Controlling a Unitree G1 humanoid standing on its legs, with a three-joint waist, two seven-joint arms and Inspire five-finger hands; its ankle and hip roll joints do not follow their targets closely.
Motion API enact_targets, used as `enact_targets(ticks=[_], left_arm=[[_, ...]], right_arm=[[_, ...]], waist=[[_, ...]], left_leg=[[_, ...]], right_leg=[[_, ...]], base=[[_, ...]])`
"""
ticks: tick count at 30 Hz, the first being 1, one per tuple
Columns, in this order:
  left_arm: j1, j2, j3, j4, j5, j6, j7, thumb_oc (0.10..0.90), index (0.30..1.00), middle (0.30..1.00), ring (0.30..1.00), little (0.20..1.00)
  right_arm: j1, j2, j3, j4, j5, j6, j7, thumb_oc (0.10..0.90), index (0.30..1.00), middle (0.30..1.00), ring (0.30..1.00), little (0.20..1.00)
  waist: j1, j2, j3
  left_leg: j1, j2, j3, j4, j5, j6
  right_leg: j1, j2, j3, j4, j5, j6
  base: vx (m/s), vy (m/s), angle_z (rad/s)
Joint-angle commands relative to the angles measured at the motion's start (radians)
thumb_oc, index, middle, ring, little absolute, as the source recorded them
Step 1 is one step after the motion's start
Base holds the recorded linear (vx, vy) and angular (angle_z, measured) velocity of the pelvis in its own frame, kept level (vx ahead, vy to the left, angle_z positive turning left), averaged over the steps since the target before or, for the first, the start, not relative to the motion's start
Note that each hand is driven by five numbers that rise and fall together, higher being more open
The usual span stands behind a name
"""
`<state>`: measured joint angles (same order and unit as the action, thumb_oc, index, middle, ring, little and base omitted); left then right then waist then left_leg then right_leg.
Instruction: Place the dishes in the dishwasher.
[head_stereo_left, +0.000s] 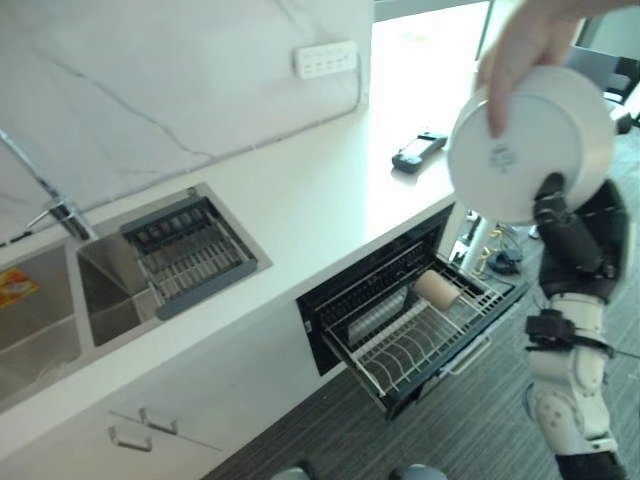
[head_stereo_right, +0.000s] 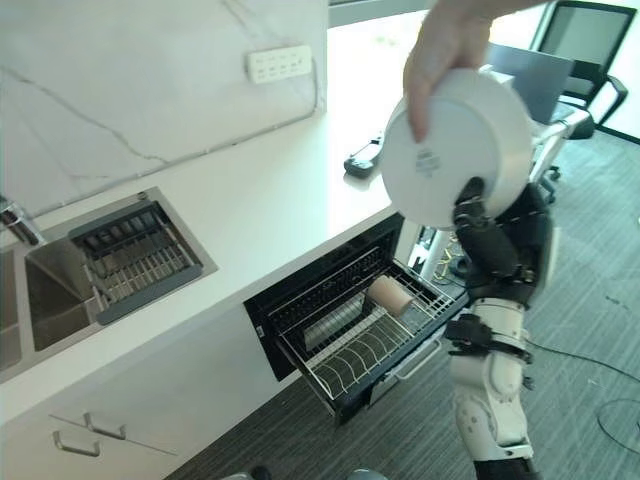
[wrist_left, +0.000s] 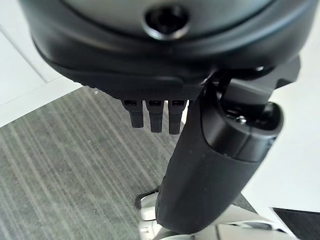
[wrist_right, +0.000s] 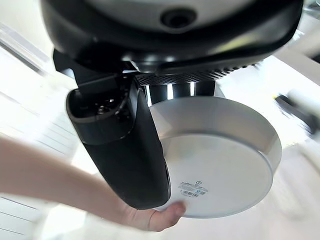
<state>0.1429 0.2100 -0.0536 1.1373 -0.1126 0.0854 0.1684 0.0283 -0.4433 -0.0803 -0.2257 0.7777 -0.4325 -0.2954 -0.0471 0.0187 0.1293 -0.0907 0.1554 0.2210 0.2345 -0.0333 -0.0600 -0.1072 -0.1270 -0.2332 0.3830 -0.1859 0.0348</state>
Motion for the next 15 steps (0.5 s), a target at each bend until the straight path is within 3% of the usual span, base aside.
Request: enact_targets(ticks=[1, 4, 9, 15], left_arm=[[-0.019, 0.011, -0.019, -0.001, -0.021, -0.013, 0.017, 0.800, 0.900, 0.900, 0.900, 0.900], [-0.013, 0.012, -0.008, -0.019, -0.032, -0.008, 0.013, 0.800, 0.900, 0.900, 0.900, 0.900], [-0.011, 0.018, -0.016, -0.042, -0.024, 0.016, 0.007, 0.800, 0.900, 0.900, 0.900, 0.900], [-0.002, 0.022, -0.025, -0.033, -0.004, 0.018, 0.012, 0.800, 0.900, 0.900, 0.900, 0.900]], right_arm=[[-0.143, 0.011, -0.033, -0.033, -0.008, 0.010, 0.070, 0.400, 0.300, 0.300, 0.300, 0.300], [-0.088, 0.026, -0.027, 0.029, -0.044, 0.037, 0.125, 0.400, 0.300, 0.300, 0.300, 0.300], [-0.074, 0.029, 0.025, 0.176, -0.123, 0.093, 0.163, 0.400, 0.300, 0.300, 0.300, 0.300], [-0.101, 0.054, 0.136, 0.330, -0.204, 0.065, 0.160, 0.400, 0.300, 0.300, 0.300, 0.300]], waist=[[0.026, -0.025, 0.015], [0.010, -0.026, 0.019], [0.021, -0.032, 0.032], [0.057, -0.039, 0.041]], left_leg=[[0.034, 0.003, -0.003, 0.065, -0.229, 0.027], [0.035, 0.004, 0.000, 0.065, -0.233, 0.027], [0.025, 0.000, -0.011, 0.065, -0.232, 0.026], [0.011, -0.008, -0.030, 0.065, -0.228, 0.028]], right_leg=[[0.066, -0.044, 0.001, -0.083, -0.047, 0.079], [0.060, -0.043, 0.010, -0.083, -0.046, 0.081], [0.057, -0.046, 0.000, -0.083, -0.047, 0.081], [0.063, -0.056, -0.029, -0.083, -0.051, 0.080]], base=[[-0.01, -0.010, -0.25], [0.00, 0.002, -0.12], [0.00, 0.004, -0.02], [0.04, 0.015, 0.07]])
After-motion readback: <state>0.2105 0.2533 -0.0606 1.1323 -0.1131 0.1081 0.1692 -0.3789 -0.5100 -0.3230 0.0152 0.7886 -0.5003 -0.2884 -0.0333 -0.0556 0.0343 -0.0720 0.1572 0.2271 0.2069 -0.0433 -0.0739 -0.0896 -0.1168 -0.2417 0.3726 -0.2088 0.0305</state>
